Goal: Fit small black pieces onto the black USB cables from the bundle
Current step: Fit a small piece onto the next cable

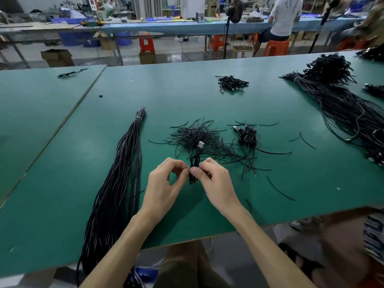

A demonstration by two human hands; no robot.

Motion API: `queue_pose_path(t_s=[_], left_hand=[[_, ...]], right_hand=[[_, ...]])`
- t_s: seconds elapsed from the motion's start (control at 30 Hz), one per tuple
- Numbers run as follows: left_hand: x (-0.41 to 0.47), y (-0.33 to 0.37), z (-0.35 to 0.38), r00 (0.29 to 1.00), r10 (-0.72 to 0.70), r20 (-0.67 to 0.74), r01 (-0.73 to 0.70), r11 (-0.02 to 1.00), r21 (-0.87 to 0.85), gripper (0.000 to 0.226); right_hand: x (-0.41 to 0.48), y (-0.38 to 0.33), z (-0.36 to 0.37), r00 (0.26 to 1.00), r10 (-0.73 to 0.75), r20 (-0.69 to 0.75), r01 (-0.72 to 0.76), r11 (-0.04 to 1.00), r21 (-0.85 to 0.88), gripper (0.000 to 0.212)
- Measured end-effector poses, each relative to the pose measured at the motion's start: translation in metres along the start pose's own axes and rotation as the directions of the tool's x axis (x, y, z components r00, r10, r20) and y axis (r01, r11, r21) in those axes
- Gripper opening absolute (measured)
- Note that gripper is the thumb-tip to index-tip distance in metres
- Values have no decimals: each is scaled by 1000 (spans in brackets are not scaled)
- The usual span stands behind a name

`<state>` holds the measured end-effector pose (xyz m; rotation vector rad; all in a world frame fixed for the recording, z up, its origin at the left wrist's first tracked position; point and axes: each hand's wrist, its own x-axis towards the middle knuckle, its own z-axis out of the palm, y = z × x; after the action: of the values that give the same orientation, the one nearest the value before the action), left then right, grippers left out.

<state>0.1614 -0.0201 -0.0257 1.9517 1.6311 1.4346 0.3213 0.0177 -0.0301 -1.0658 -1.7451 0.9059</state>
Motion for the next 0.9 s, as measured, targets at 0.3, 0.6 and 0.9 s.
queue_pose_path(t_s=[0.3,0.6,0.9], left_hand=[[-4,-1,7,937,349,12,-337,895,292,11],[5,-3,2,984,-178,5,174,959,-224,10],[9,-9,-9,856,-422,300,517,679,-520,19]], right_hand=[[1,-3,-2,984,176,2,-175,977,122,59],[0,3,-2,993,55,-106,-43,993,113,21],[-1,6,5,990,-133,52,132,991,13,52]])
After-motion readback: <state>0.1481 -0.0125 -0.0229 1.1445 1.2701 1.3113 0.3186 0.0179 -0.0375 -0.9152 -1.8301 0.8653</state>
